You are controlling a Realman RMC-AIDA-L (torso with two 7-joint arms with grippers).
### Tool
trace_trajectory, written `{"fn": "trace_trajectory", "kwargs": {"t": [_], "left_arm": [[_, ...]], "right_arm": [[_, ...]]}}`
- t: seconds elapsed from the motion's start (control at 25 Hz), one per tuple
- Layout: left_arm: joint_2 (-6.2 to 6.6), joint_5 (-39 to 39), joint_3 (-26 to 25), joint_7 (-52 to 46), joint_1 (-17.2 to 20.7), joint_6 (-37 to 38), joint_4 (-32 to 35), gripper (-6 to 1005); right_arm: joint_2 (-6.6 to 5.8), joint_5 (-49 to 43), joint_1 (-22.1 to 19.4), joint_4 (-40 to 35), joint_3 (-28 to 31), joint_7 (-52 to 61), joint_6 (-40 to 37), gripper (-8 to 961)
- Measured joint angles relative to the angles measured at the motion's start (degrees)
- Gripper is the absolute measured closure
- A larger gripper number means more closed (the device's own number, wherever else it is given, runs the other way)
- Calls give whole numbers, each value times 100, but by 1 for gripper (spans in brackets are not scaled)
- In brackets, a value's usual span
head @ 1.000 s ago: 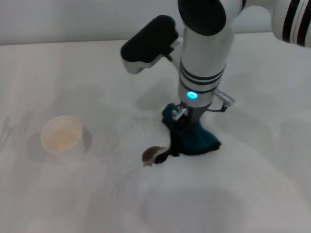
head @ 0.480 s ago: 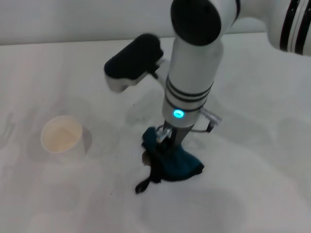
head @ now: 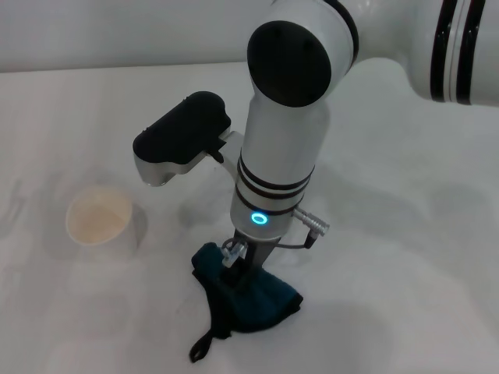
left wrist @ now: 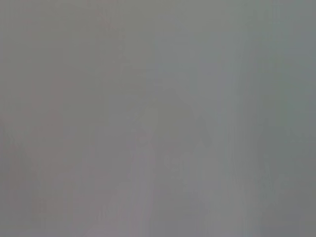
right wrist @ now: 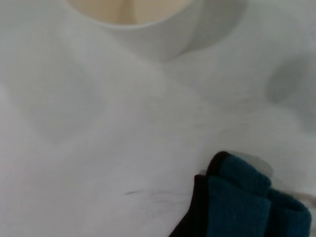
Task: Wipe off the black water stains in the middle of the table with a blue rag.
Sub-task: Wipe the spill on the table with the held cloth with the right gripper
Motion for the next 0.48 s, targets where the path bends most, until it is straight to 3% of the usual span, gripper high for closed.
{"fn": "trace_trajectory", "kwargs": {"t": [0.48], "left_arm": [[-9,-1,0,3,108,0,3,120]], "right_arm": [[-1,-864,202,714,223,188,264,852]]}}
